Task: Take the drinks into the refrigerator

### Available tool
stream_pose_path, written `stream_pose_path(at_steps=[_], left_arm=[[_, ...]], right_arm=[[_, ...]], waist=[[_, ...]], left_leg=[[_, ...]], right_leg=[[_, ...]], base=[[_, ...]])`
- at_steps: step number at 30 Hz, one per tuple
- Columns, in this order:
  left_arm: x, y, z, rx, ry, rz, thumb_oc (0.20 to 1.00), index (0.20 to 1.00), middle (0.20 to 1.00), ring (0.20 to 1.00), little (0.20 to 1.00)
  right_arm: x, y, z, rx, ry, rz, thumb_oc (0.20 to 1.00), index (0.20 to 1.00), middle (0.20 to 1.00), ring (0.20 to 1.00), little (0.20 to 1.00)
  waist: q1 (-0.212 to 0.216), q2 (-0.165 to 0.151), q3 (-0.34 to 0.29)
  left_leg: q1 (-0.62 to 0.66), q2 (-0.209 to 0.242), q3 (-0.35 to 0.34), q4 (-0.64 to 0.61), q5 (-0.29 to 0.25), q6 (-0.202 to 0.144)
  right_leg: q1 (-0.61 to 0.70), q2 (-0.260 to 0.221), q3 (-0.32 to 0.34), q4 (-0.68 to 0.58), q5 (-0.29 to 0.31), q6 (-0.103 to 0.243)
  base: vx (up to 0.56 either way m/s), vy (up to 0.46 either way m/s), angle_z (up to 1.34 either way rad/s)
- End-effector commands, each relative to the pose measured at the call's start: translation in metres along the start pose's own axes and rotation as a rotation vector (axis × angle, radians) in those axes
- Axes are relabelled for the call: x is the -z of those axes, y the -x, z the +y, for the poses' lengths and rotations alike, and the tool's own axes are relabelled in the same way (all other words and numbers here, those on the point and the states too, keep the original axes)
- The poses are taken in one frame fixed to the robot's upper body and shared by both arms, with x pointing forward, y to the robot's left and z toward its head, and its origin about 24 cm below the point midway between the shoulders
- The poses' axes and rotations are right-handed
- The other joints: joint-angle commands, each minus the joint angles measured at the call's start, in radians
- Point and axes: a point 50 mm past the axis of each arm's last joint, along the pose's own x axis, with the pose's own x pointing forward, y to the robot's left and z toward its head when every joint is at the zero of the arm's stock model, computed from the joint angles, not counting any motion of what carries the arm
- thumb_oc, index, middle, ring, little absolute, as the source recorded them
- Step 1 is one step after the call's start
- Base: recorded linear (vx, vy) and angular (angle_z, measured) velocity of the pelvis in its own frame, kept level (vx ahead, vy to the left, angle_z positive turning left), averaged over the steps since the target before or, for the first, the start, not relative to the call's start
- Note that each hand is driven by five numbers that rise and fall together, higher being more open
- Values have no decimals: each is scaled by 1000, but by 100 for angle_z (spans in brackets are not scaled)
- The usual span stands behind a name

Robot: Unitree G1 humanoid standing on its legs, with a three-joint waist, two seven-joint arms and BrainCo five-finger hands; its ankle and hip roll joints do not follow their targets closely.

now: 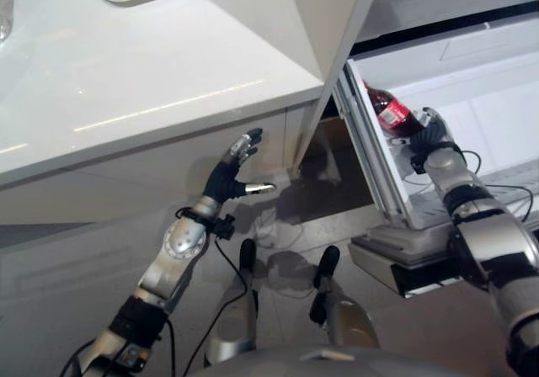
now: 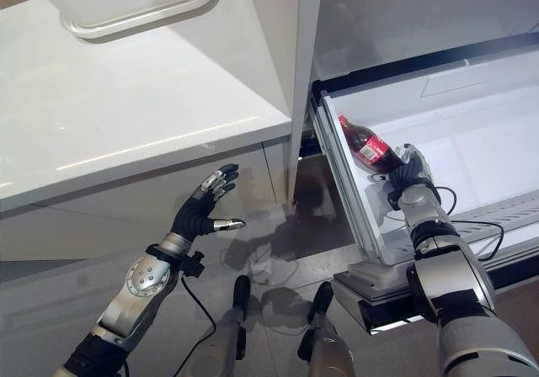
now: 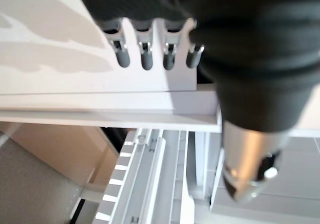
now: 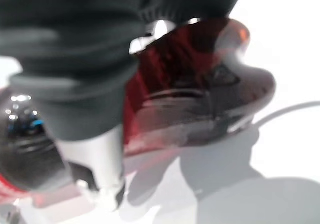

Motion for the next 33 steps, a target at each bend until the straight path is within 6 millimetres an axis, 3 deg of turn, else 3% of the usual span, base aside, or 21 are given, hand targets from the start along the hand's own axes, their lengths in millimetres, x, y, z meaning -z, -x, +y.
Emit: stream_pose_path(at_steps=[1,8,11,15,18,23,31,33], left_arm=[[-35,-3,-3,8,-1,-186,1000,1000,1000,1000,1000],[-35,-4,-2,0,-11,-186,1000,1000,1000,1000,1000],[-33,-6,0,7,-49,-180,1000,1000,1000,1000,1000],[-29,-5,2,13,-89,-166,1000,1000,1000,1000,1000],[-21,-4,4,25,-110,-130,1000,1000,1000,1000,1000],[-11,0,4,63,-114,-83,1000,1000,1000,1000,1000],[1,12,1,132,-115,-6,1000,1000,1000,1000,1000],[0,12,0,148,-114,-9,1000,1000,1000,1000,1000]], right_arm=[[-18,4,25,-60,-43,-54,1000,1000,1000,1000,1000],[-20,5,28,-61,-80,-76,1000,1000,1000,1000,1000],[-26,12,29,-27,-237,-161,1000,1000,1000,1000,1000],[-12,27,29,3,-392,-204,1000,1000,1000,1000,1000],[14,49,8,112,-533,-244,1000,1000,1000,1000,1000],[39,66,-22,230,-614,-261,1000,1000,1000,1000,1000],[49,97,-82,397,-703,-413,1000,1000,1000,1000,1000],[60,98,-85,413,-701,-381,1000,1000,1000,1000,1000]], waist=[[9,-19,-7],[7,-22,-6],[-10,-27,-3],[-27,-36,-6],[-61,-46,-19],[-83,-54,-44],[-135,-61,-103],[-145,-61,-116]], left_leg=[[-53,-68,-13,-45,6,47],[-52,-67,-12,-45,4,48],[-46,-64,-8,-45,1,48],[-38,-63,-5,-45,-4,49],[-25,-62,-2,-45,-11,49],[-5,-60,0,-45,-20,50],[49,-50,30,-45,-42,52],[61,-48,36,-45,-45,52]], right_leg=[[4,-36,-22,7,-14,66],[6,-35,-22,6,-15,67],[7,-33,-20,7,-14,67],[13,-32,-17,9,-17,68],[24,-30,-13,11,-22,68],[41,-28,-10,12,-28,69],[77,-14,22,11,-43,68],[84,-11,29,11,-45,67]], base=[[0,0,0],[0,0,0],[0,0,0],[2,-2,-2],[16,-9,4],[7,-7,5],[26,-12,-11],[25,-17,-28]])
